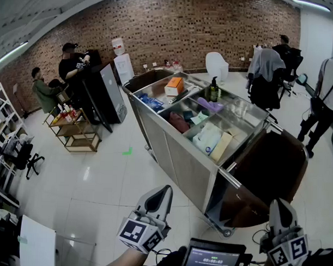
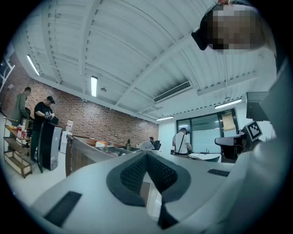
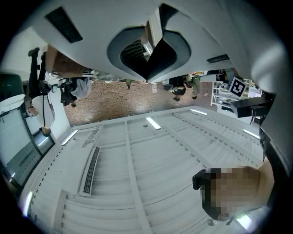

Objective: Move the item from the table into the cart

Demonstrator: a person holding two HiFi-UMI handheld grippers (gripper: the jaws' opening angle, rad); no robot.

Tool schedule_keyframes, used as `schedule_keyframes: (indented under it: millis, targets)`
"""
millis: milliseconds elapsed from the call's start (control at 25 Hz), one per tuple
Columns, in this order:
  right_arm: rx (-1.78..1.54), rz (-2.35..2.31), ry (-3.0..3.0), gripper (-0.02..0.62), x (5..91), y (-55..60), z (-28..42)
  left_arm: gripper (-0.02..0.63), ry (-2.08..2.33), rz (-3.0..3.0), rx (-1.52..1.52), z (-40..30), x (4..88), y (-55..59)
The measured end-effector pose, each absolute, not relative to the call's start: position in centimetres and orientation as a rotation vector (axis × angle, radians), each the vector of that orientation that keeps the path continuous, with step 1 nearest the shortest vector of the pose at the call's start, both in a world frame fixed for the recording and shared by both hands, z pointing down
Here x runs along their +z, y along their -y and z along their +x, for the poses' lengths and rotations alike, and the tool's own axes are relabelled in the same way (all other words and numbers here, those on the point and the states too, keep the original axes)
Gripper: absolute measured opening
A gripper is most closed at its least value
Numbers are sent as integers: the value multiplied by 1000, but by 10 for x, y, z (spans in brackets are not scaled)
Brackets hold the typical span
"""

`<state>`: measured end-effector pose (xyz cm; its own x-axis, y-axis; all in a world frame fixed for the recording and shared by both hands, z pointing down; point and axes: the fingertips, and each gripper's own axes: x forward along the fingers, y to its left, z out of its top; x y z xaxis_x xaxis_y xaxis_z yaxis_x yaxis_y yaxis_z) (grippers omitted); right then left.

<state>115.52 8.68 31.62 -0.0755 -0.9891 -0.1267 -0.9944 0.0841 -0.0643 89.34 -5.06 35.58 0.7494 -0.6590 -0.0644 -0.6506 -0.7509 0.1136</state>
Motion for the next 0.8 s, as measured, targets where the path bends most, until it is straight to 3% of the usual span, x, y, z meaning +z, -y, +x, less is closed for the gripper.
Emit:
schedule_keyframes:
  millis: [280,600,800]
  targets:
    - [35,-1855,-2352,0,325,27,1068,5,1236,2730,-159,809,383,135]
    - [40,-1538,-2539,0,322,116,989,5,1512,2643,-206,742,365,155]
    - [12,-1408,-2608,0,311,167,916,5,1673,2543,-195,658,358,181]
